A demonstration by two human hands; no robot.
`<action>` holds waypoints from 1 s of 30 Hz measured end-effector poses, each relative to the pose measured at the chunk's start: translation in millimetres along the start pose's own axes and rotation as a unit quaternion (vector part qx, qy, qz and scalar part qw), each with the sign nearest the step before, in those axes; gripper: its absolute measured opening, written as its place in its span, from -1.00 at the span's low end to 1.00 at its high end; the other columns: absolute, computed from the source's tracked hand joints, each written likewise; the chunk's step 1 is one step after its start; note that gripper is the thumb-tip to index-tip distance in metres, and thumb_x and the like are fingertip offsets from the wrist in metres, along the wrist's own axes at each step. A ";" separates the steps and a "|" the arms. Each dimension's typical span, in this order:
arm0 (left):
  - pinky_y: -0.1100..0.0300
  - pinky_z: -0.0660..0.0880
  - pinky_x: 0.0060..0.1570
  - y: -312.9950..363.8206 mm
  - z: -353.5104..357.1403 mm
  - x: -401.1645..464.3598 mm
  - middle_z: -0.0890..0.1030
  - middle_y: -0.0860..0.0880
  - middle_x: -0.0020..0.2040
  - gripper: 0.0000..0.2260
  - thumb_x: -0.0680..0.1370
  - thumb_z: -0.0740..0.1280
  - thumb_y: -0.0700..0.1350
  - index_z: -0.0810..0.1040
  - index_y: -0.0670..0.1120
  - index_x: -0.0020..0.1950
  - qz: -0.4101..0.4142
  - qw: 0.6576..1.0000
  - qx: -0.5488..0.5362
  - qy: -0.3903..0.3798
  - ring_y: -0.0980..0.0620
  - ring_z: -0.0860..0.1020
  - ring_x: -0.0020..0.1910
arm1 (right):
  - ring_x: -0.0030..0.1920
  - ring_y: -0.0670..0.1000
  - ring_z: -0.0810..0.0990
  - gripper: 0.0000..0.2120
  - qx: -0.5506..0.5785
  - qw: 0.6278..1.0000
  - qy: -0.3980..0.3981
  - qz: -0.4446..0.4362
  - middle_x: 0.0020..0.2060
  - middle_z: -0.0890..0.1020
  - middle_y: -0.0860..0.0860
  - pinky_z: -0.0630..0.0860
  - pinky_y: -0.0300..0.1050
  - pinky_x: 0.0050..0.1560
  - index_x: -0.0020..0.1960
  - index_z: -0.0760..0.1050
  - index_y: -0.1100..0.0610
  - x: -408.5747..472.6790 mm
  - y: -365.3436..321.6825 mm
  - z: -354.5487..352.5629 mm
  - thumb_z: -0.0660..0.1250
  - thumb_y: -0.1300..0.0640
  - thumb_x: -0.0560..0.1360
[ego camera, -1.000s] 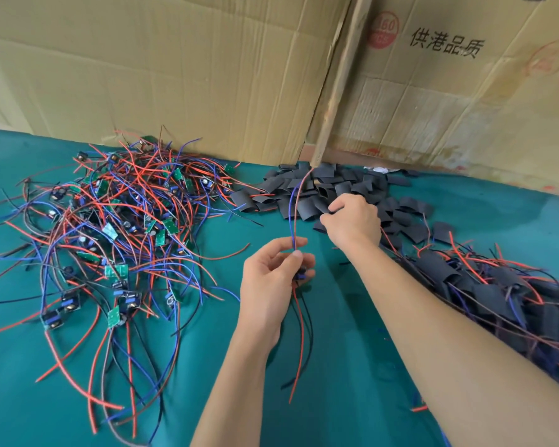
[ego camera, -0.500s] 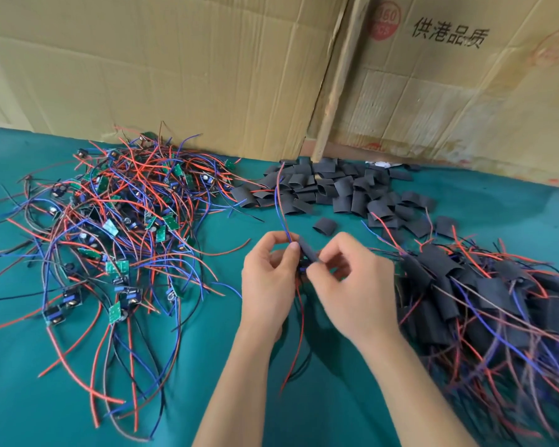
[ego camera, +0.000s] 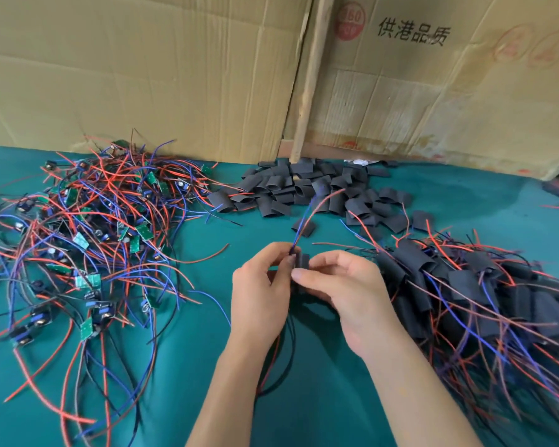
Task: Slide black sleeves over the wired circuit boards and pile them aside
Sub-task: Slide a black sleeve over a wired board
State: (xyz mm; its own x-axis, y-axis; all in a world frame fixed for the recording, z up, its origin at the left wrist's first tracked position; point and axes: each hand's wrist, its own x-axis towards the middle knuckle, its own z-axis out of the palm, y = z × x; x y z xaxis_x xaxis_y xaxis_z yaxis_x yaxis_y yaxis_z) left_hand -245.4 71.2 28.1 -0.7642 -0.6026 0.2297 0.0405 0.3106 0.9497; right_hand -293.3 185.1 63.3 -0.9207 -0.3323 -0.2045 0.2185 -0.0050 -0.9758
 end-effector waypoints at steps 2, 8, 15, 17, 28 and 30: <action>0.28 0.61 -0.17 -0.5 2.0 -0.6 0.70 0.15 -0.19 -0.78 0.63 0.31 -0.29 0.66 0.01 0.00 -0.028 0.999 -0.046 -0.004 0.13 0.68 -0.26 | -0.15 0.14 0.68 -0.72 0.028 0.998 0.040 -0.027 -0.19 0.72 0.14 0.61 0.08 0.05 -0.03 0.57 0.21 1.7 -5.2 -4.6 0.54 0.44 0.36; 0.20 0.63 -0.22 -1.0 5.8 -2.9 0.69 0.01 -0.17 -0.69 0.65 0.26 -0.29 0.66 0.08 -0.05 -0.053 0.995 -0.084 -0.023 0.03 0.71 -0.25 | -0.05 -0.01 0.73 -0.66 0.196 0.967 0.079 -0.140 -0.12 0.74 0.02 0.65 -0.15 -0.02 0.15 0.62 0.22 5.3 -31.3 -36.4 0.49 0.31 0.39; 0.19 0.65 -0.23 -0.7 8.7 -5.2 0.70 0.00 -0.17 -0.70 0.64 0.29 -0.27 0.70 0.10 -0.01 -0.044 0.994 -0.093 -0.032 0.05 0.71 -0.24 | -0.06 0.02 0.72 -0.89 0.212 0.941 0.146 -0.218 -0.17 0.75 0.06 0.65 -0.12 0.02 -0.01 0.63 0.22 2.8 -36.6 -37.8 0.47 0.35 0.49; 0.21 0.65 -0.23 -0.3 9.5 -6.5 0.70 0.02 -0.17 -0.62 0.64 0.29 -0.29 0.69 0.21 -0.03 -0.033 0.995 -0.085 -0.037 0.06 0.71 -0.24 | -0.06 0.04 0.72 -0.89 0.200 0.940 0.159 -0.225 -0.16 0.75 0.10 0.66 -0.10 0.03 -0.03 0.63 0.22 3.5 -36.1 -31.4 0.48 0.36 0.49; 0.05 0.65 -0.22 -3.0 8.9 -8.5 0.66 0.07 -0.06 -0.35 0.53 0.22 -0.50 0.66 0.25 0.22 0.083 0.993 0.014 -0.080 0.04 0.67 -0.25 | -0.07 0.03 0.68 -0.90 0.269 0.945 0.132 -0.134 -0.10 0.64 0.12 0.66 -0.13 0.01 -0.10 0.58 0.20 9.4 -44.4 -49.2 0.45 0.36 0.50; 0.05 0.64 -0.22 -3.6 8.9 -8.7 0.66 0.10 -0.06 -0.37 0.51 0.23 -0.52 0.68 0.18 0.22 0.086 0.994 0.011 -0.073 0.03 0.67 -0.27 | -0.16 -0.03 0.71 -0.74 0.249 0.954 0.108 -0.128 -0.21 0.71 0.03 0.66 -0.16 -0.03 -0.27 0.67 0.11 8.3 -46.0 -51.1 0.42 0.37 0.51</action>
State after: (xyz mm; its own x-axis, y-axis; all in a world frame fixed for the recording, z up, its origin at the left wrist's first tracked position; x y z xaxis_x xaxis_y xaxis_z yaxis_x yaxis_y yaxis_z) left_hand -244.6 81.9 20.9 -0.8319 -0.4271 0.3544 0.1667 0.4169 0.8935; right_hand -327.5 230.8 102.5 -0.9979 -0.0583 -0.0270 0.0537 -0.5250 -0.8494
